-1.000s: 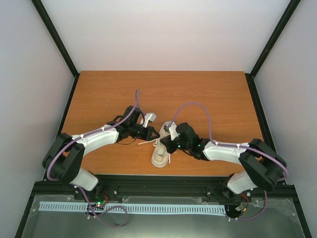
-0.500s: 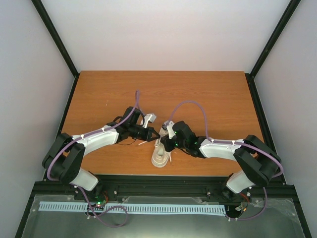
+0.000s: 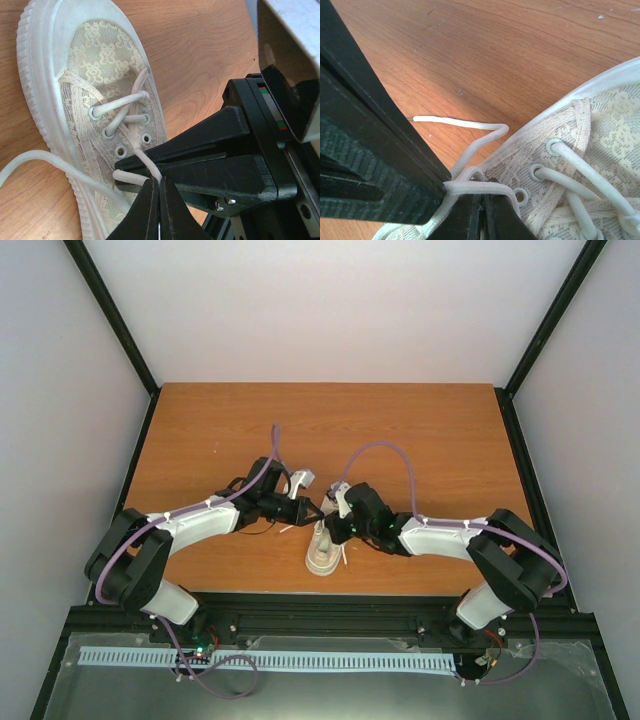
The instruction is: Tie the shoes
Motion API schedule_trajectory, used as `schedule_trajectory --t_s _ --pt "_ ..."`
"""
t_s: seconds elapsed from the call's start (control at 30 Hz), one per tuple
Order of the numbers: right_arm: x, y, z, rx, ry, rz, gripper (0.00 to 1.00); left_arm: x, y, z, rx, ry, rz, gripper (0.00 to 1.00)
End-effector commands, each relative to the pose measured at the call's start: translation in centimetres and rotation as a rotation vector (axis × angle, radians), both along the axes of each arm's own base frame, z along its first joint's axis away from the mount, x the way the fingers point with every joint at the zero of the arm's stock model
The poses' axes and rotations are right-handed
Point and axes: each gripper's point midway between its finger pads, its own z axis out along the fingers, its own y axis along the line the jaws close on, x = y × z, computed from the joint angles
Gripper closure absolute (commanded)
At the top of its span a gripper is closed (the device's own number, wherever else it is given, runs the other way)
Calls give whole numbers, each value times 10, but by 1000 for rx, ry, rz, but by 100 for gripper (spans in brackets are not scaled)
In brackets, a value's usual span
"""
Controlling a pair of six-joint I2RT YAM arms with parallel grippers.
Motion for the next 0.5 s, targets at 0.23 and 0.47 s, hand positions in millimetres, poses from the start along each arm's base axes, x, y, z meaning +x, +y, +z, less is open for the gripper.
schedule_trajectory --t_s 0.23,0.47 --pt "15 -12 -7 -42 -4 -103 97 -10 -13 24 -106 -34 -65 94" --pt "12 -11 -4 -25 -1 -96 97 -15 -4 14 -75 -7 -27 78"
